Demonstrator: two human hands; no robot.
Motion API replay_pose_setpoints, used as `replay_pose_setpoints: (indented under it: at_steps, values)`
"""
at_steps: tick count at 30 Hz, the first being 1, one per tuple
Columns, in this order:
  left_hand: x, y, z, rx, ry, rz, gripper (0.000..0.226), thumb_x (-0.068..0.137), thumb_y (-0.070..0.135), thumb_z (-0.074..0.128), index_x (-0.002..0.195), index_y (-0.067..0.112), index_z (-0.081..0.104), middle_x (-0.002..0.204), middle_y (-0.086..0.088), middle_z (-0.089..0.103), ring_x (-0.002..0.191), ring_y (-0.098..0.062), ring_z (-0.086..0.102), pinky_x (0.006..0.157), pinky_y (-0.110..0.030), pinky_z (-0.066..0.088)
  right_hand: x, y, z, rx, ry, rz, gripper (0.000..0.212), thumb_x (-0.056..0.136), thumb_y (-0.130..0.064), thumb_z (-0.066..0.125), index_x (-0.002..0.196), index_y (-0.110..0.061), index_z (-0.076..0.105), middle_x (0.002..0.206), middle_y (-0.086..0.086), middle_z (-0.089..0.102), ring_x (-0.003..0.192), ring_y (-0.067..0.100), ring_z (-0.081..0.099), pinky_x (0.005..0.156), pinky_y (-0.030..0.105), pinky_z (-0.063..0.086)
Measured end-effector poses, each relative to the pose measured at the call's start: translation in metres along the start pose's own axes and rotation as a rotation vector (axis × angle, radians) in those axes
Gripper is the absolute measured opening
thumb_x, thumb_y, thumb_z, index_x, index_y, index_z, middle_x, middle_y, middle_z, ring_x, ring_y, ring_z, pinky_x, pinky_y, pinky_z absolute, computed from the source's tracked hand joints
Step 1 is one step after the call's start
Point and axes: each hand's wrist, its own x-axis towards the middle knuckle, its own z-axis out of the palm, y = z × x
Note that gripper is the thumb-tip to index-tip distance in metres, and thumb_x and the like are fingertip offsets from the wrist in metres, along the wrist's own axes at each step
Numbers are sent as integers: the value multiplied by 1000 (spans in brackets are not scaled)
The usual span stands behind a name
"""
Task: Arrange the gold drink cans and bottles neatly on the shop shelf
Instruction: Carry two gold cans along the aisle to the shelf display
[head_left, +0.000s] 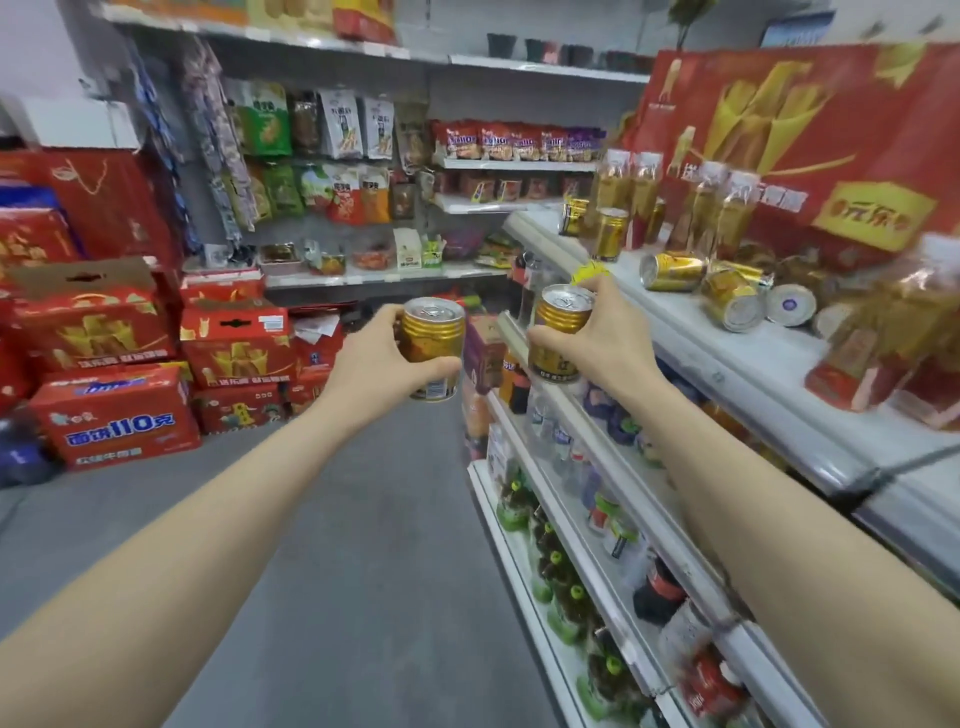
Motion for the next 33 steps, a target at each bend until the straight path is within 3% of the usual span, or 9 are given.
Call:
replay_pose_setpoints:
  at_steps: [4, 7, 12, 15, 18, 23, 26, 33]
  values:
    - [93, -20, 8, 23, -4, 24, 70, 68, 52, 83, 124, 29, 49, 105, 16, 57, 97, -7, 57, 84, -25, 44, 86, 4, 35, -18, 10, -7, 82, 71, -58, 80, 132, -17, 46, 121, 2, 65, 107, 20, 63, 84, 36, 54]
    - [155, -35, 10, 9, 5, 27, 74, 66, 56, 83, 126, 27, 51, 110, 15, 61, 101, -8, 59, 88, -29, 48, 141, 4, 59, -17, 27, 3, 79, 71, -55, 81, 130, -16, 47, 120, 2, 65, 106, 20, 62, 81, 33, 51]
    - [267, -62, 20, 2, -28, 48, 60, 68, 54, 82, 113, 32, 47, 96, 22, 56, 84, 8, 53, 71, -17, 41, 229, 9, 105, -52, 22, 25, 77, 72, -55, 80, 130, -16, 47, 120, 3, 65, 106, 21, 62, 83, 35, 52]
    - [336, -84, 32, -31, -62, 80, 67, 69, 52, 82, 122, 28, 48, 103, 17, 56, 91, -3, 56, 82, -26, 49, 279, 19, 133, -80, 50, 73, 77, 74, -54, 80, 132, -16, 46, 120, 3, 64, 103, 20, 60, 77, 31, 45]
    - [405, -106, 43, -47, -112, 121, 79, 69, 51, 83, 133, 20, 48, 113, 10, 58, 100, -9, 55, 87, -27, 45, 326, 29, 156, -104, 77, 124, 80, 76, -53, 79, 136, -16, 44, 122, 4, 63, 103, 20, 58, 74, 28, 39]
    - [512, -129, 57, -22, -234, 190, 90, 66, 58, 81, 139, 21, 44, 128, 5, 59, 110, -14, 57, 94, -34, 48, 398, 38, 183, -124, 179, 222, 84, 76, -53, 79, 141, -14, 43, 133, 7, 59, 121, 27, 56, 87, 34, 44]
    - [568, -132, 72, -29, -286, 232, 88, 64, 62, 81, 135, 24, 45, 124, 6, 59, 107, -17, 60, 91, -42, 53, 432, 46, 196, -100, 246, 278, 83, 75, -54, 79, 139, -14, 44, 133, 5, 60, 121, 25, 56, 95, 38, 46]
    - [666, -115, 127, -115, -367, 351, 79, 66, 58, 82, 130, 26, 48, 113, 14, 55, 102, -8, 54, 85, -28, 44, 523, 71, 197, -188, 381, 302, 78, 71, -58, 80, 129, -17, 50, 116, 0, 67, 104, 19, 62, 85, 34, 50]
